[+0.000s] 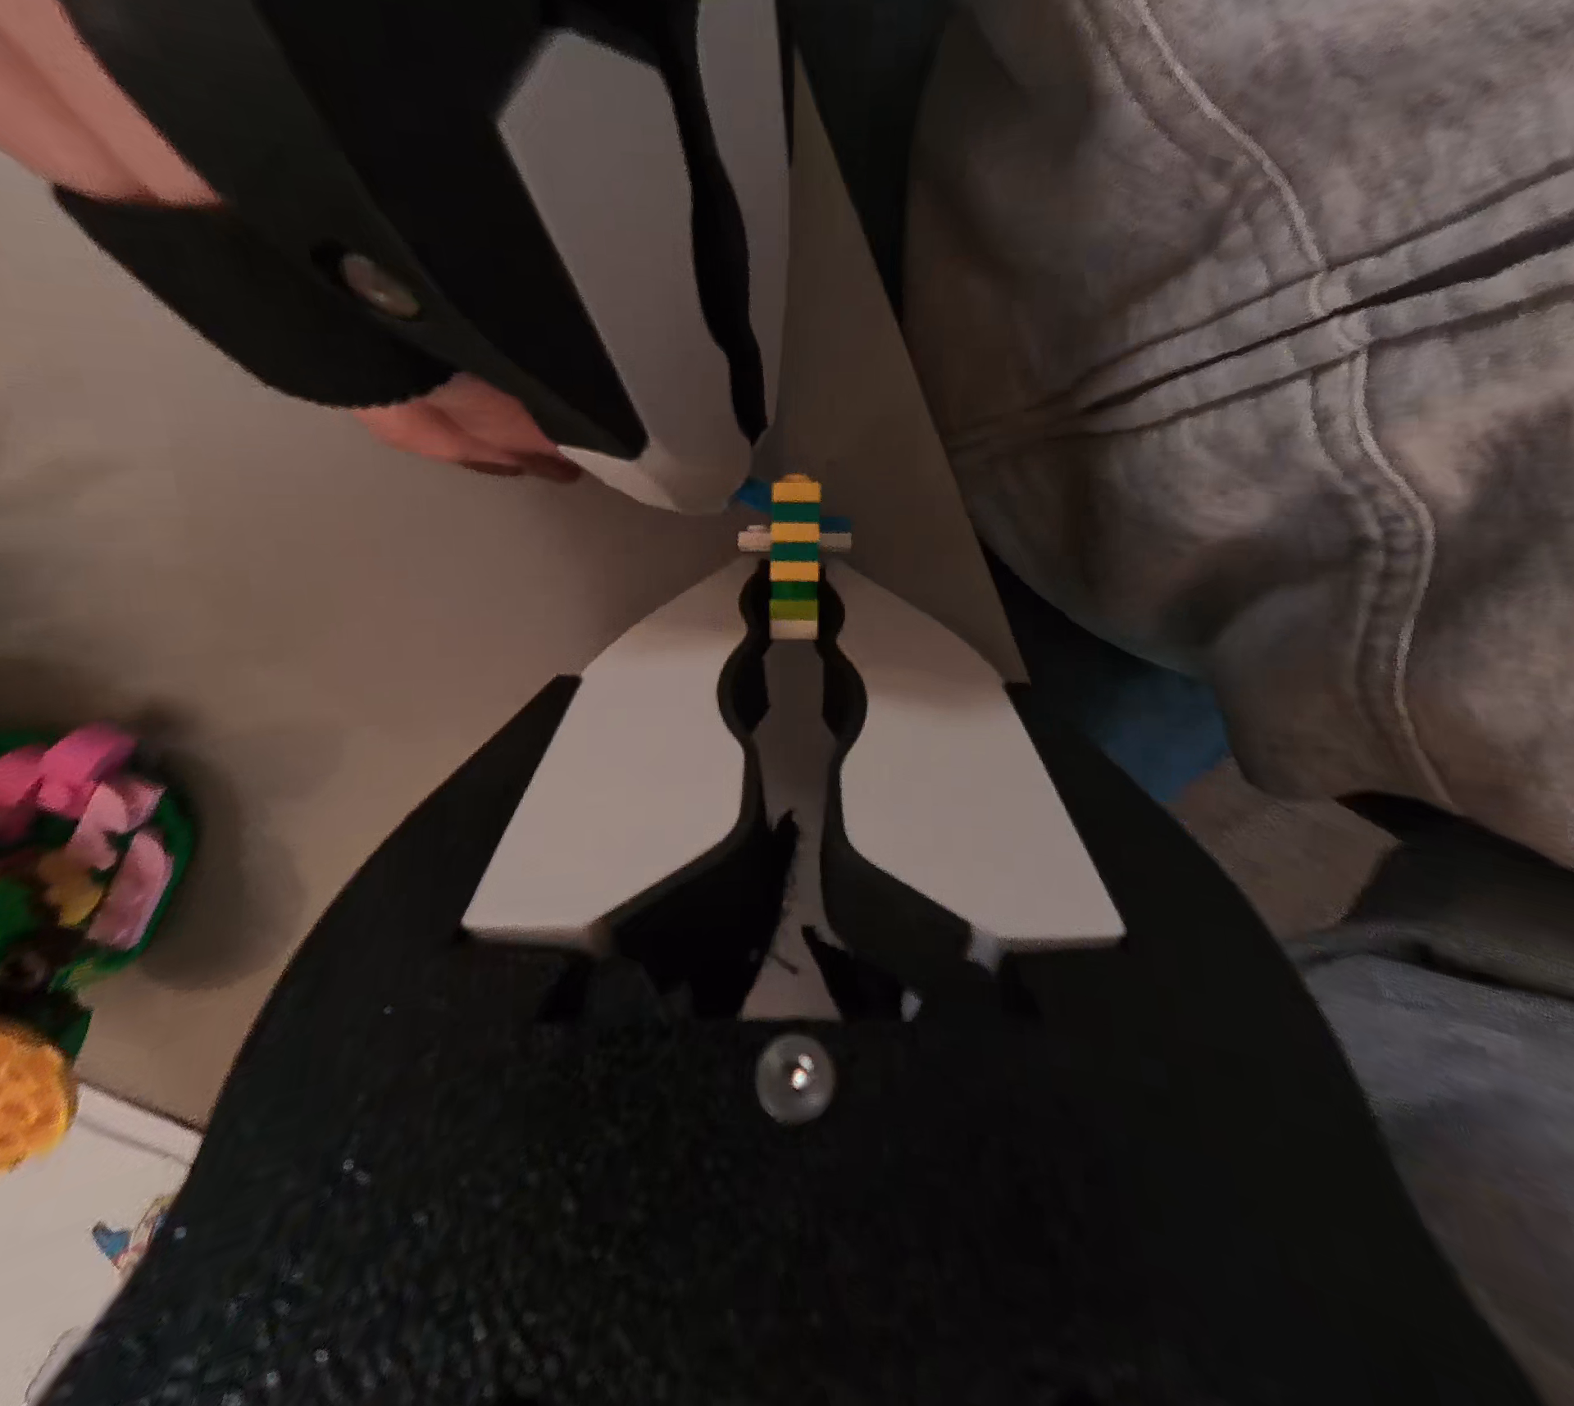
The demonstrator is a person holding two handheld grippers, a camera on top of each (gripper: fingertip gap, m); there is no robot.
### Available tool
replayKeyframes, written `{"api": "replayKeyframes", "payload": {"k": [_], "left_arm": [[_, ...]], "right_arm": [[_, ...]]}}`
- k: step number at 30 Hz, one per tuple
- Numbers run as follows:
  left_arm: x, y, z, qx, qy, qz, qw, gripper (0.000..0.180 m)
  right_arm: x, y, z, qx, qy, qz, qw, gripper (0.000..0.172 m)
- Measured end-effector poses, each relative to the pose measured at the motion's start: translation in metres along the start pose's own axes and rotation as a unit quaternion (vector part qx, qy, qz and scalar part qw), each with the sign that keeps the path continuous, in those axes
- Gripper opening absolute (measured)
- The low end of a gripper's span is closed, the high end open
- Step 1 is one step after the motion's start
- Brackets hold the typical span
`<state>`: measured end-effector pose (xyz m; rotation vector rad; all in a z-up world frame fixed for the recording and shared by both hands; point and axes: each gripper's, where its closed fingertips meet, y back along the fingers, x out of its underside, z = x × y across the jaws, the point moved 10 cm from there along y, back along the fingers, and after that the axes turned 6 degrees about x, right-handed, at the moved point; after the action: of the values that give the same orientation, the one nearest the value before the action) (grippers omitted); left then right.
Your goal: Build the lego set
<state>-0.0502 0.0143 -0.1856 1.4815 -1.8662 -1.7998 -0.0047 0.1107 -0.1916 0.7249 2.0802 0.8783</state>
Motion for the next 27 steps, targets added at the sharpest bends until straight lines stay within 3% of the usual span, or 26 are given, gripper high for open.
{"api": "replayKeyframes", "payload": {"k": [3, 12, 27], "left_arm": [[-0.002, -0.006, 0.009, 0.028, -0.005, 0.04, 0.999, 0.009], [-0.006, -0.009, 0.01, 0.021, -0.075, 0.023, 0.997, 0.009], [0.002, -0.013, 0.009, 0.002, -0.069, 0.001, 0.998, 0.016]], "right_arm": [[0.004, 0.0, 0.003, 0.007, -0.01, 0.006, 1.0, 0.003], [0.006, -0.001, 0.011, 0.013, -0.044, -0.004, 0.999, 0.003], [0.011, 0.0, 0.013, 0.018, -0.072, -0.016, 0.997, 0.003]]}}
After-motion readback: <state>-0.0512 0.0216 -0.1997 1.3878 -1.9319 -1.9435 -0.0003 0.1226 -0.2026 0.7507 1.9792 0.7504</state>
